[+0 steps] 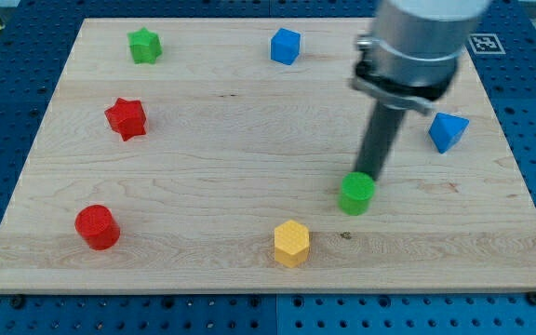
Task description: Slide the green circle to the left
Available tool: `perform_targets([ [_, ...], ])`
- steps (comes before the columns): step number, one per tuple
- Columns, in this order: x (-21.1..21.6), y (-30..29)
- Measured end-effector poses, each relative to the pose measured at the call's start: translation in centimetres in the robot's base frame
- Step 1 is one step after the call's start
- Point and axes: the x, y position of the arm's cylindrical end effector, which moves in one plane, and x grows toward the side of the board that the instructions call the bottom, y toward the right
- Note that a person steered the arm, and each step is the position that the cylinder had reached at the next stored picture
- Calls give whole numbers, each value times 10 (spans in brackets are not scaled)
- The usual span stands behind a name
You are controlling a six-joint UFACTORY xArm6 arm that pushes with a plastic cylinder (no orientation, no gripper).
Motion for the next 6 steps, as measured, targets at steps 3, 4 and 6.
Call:
perform_targets([
  [3, -5, 64],
  [4, 28, 83],
  [6, 35, 4],
])
